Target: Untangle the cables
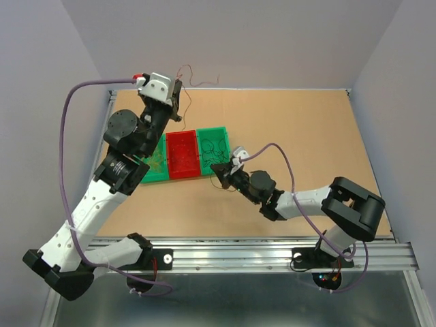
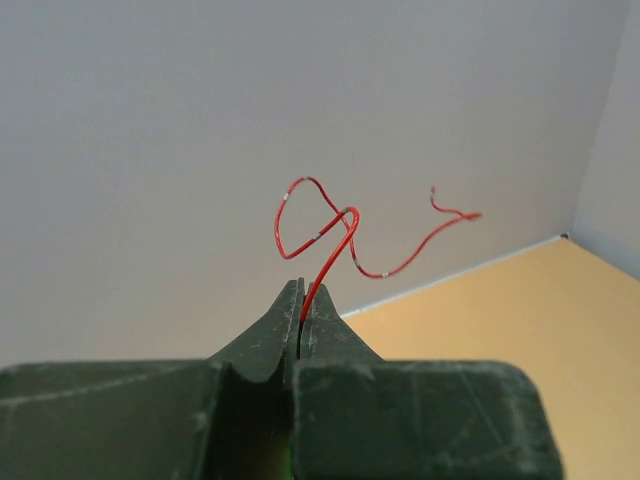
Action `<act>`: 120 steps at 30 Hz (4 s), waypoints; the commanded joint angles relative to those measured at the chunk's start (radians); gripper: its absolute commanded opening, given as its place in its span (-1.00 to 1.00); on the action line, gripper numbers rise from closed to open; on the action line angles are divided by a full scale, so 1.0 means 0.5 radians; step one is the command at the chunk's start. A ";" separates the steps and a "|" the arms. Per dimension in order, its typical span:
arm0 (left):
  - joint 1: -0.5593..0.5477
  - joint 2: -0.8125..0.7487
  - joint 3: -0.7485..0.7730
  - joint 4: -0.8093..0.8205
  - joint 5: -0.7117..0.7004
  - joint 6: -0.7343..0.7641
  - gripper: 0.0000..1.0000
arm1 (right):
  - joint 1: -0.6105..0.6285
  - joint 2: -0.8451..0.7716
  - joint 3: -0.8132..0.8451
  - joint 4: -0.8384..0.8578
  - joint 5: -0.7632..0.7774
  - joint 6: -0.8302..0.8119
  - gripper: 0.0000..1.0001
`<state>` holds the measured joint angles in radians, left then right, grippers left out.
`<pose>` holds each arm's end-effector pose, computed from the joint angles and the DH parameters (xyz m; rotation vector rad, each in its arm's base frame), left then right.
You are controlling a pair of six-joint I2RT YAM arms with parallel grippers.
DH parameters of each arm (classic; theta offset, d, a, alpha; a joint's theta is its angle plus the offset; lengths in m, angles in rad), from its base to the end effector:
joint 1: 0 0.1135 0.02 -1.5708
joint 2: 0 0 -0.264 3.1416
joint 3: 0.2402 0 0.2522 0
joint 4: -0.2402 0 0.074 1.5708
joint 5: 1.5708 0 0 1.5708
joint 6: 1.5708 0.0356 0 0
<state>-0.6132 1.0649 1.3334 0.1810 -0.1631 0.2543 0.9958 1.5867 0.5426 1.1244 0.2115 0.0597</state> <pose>0.1756 -0.1165 0.5147 0.3387 1.0786 -0.2285 0.1736 0.2541 0.2046 -0.5302 1.4368 0.6908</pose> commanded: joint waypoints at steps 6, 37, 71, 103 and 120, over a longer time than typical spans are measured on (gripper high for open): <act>0.030 -0.185 -0.577 -0.254 0.118 0.172 -1.00 | 0.015 0.207 0.779 -0.708 -0.411 0.003 -0.99; 0.591 0.855 -0.495 -0.813 0.525 0.001 -0.92 | -0.169 1.088 1.949 -1.620 0.203 0.608 -0.99; 0.613 0.494 -0.670 -0.638 0.762 0.225 0.45 | -0.212 0.241 0.694 -1.825 0.304 0.500 0.94; 0.613 0.374 -0.878 -0.476 0.765 0.206 0.43 | -0.482 0.259 1.381 -1.936 -0.539 0.343 -0.99; 0.613 0.361 -0.921 -0.460 0.777 0.216 0.43 | -0.816 0.741 1.686 -1.617 -1.272 0.807 -0.99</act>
<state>-0.3111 1.2850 0.8902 -0.0879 0.2096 0.3511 0.6205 1.9553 1.3674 0.1730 -0.3054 0.3992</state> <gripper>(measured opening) 0.712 0.022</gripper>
